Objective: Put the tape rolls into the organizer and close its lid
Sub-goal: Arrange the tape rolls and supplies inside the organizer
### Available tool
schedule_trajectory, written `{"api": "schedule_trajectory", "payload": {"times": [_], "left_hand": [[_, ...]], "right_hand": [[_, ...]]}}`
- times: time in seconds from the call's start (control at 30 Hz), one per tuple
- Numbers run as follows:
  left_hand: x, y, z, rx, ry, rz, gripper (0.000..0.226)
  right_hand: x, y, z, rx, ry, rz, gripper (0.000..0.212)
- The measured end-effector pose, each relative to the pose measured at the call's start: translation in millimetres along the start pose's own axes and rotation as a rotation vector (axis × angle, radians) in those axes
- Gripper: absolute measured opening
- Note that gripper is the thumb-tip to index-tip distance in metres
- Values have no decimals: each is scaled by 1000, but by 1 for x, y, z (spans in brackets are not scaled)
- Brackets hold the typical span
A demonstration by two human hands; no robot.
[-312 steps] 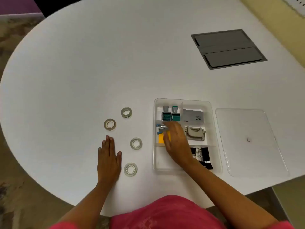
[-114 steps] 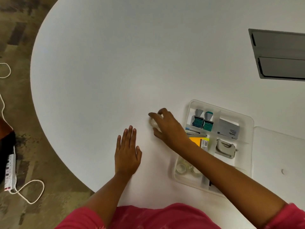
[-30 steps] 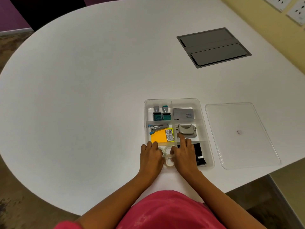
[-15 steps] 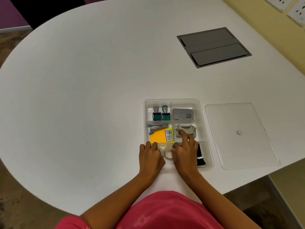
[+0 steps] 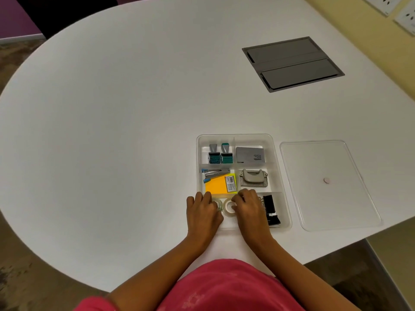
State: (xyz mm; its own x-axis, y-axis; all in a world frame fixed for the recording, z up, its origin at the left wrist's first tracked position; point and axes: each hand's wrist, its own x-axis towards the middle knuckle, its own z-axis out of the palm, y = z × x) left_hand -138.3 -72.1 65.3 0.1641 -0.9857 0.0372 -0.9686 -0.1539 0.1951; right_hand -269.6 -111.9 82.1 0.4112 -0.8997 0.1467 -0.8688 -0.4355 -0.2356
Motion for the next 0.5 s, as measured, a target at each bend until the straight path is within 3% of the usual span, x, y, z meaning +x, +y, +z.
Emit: {"api": "schedule_trajectory", "payload": {"times": [0.1,0.27,0.5], "left_hand": [[1,0,0,8,-7,1,20],[0,-1,1,8,-18,-16,18],[-1,-1,1,11,-29,-31,21]], "right_hand": [[-4,-6,-3,-43,-92,-27,37],[2,-18,1,-210,-362,101,50],[8,-31,8,-315,-422,88,26]]}}
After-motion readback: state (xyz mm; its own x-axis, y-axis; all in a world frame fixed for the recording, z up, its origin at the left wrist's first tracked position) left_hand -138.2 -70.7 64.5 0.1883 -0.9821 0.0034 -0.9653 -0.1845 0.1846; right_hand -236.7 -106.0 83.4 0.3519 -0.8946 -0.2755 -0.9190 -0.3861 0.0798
